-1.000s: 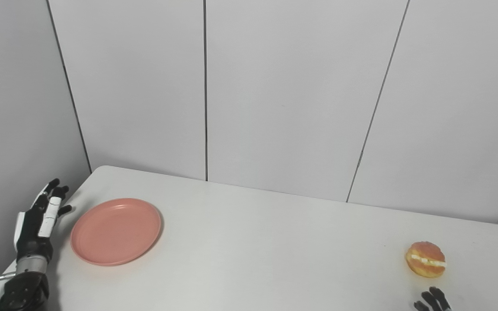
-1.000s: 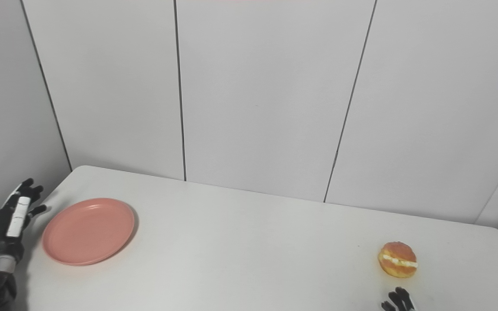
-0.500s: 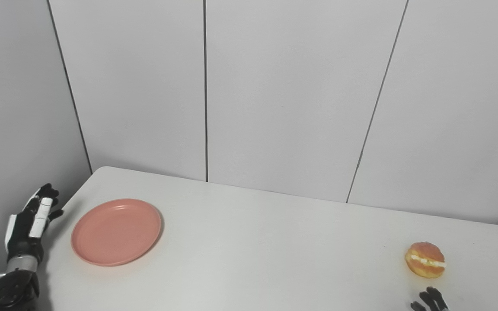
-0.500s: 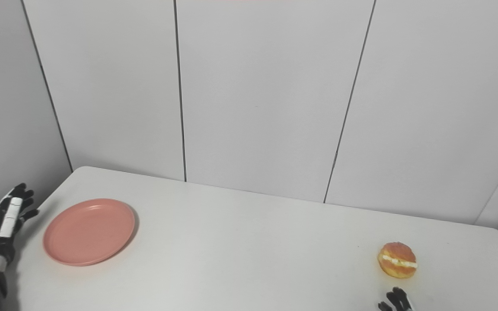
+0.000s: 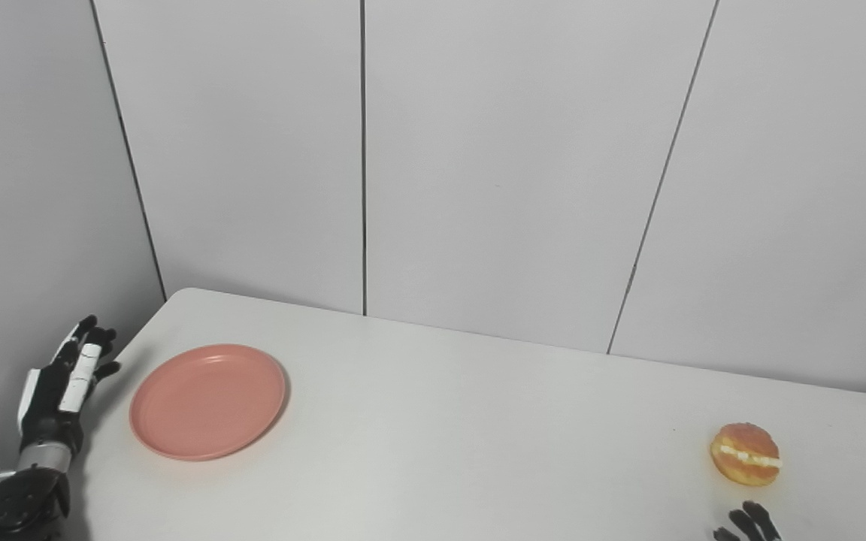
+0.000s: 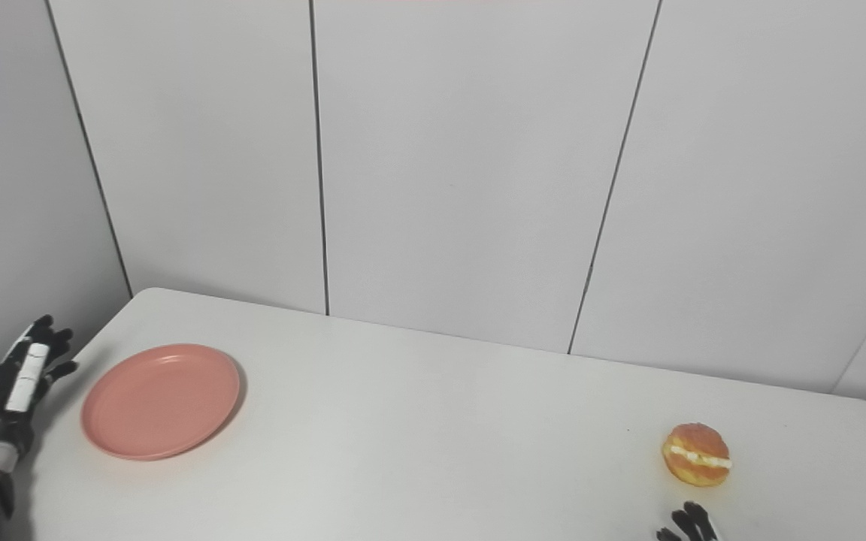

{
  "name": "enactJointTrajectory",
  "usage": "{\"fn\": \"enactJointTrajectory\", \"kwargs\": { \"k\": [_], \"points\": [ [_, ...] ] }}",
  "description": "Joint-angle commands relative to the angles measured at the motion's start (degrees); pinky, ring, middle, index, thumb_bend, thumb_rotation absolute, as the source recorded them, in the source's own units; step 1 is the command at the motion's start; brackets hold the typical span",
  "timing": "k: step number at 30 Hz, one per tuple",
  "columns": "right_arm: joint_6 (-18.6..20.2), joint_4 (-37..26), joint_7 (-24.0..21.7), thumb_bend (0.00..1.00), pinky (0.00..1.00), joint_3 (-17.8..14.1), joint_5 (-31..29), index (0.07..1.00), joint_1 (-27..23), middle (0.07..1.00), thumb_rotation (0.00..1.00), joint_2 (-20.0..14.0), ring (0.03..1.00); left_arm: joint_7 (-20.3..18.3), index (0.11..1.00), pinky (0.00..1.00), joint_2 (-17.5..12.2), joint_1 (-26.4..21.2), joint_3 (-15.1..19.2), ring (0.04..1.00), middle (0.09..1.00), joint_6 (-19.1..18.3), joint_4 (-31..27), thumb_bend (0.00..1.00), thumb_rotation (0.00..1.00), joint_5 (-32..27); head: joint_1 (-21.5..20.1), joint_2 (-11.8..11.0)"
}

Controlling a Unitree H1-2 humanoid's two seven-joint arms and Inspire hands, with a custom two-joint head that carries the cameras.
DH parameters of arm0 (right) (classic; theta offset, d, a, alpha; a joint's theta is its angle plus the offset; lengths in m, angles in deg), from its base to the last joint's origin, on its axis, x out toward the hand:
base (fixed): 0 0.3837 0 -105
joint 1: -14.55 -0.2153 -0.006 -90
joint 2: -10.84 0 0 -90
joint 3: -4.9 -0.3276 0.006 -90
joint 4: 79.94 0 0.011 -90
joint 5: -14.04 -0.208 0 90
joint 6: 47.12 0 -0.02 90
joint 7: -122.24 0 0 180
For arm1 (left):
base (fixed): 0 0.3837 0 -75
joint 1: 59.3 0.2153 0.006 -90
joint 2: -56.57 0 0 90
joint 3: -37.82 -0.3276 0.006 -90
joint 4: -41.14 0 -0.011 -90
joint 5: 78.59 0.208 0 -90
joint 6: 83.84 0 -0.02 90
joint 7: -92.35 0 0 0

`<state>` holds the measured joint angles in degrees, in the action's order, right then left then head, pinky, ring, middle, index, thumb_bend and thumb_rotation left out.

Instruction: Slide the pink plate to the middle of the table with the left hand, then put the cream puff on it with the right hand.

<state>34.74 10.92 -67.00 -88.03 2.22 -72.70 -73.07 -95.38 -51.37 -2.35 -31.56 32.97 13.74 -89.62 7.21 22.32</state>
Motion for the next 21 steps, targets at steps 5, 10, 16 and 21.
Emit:
{"fn": "enactJointTrajectory", "kwargs": {
  "k": [5,10,16,21],
  "points": [
    [2.6,2.3,-0.6,0.87,0.86,1.2,0.7,0.938,3.0,0.935,1.0,0.6,0.88,-3.0,0.883,0.77,3.8,0.6,-1.8,0.909,0.864,0.1,-2.4,1.0,0.82,0.7,-0.3,0.4],
    [2.4,2.3,-0.4,0.87,0.85,1.3,1.0,0.934,2.9,0.932,1.0,0.6,0.876,-2.5,0.898,0.78,4.8,1.3,-3.2,0.924,0.875,0.1,-5.2,1.0,0.85,1.8,-0.3,0.5],
    [2.7,2.3,-0.5,0.87,0.85,1.3,0.9,0.938,2.9,0.934,1.0,0.7,0.879,-1.9,0.92,0.83,6.2,2.5,-4.6,0.944,0.888,0.0,-9.5,0.97,0.86,2.0,-0.7,0.5],
    [2.8,1.9,-0.4,0.87,0.85,1.4,1.0,0.935,3.0,0.93,1.0,0.9,0.874,-1.9,0.958,0.9,6.5,3.4,-6.0,0.995,0.943,-0.1,-11.7,0.87,0.92,2.5,-0.8,0.8]
  ]
}}
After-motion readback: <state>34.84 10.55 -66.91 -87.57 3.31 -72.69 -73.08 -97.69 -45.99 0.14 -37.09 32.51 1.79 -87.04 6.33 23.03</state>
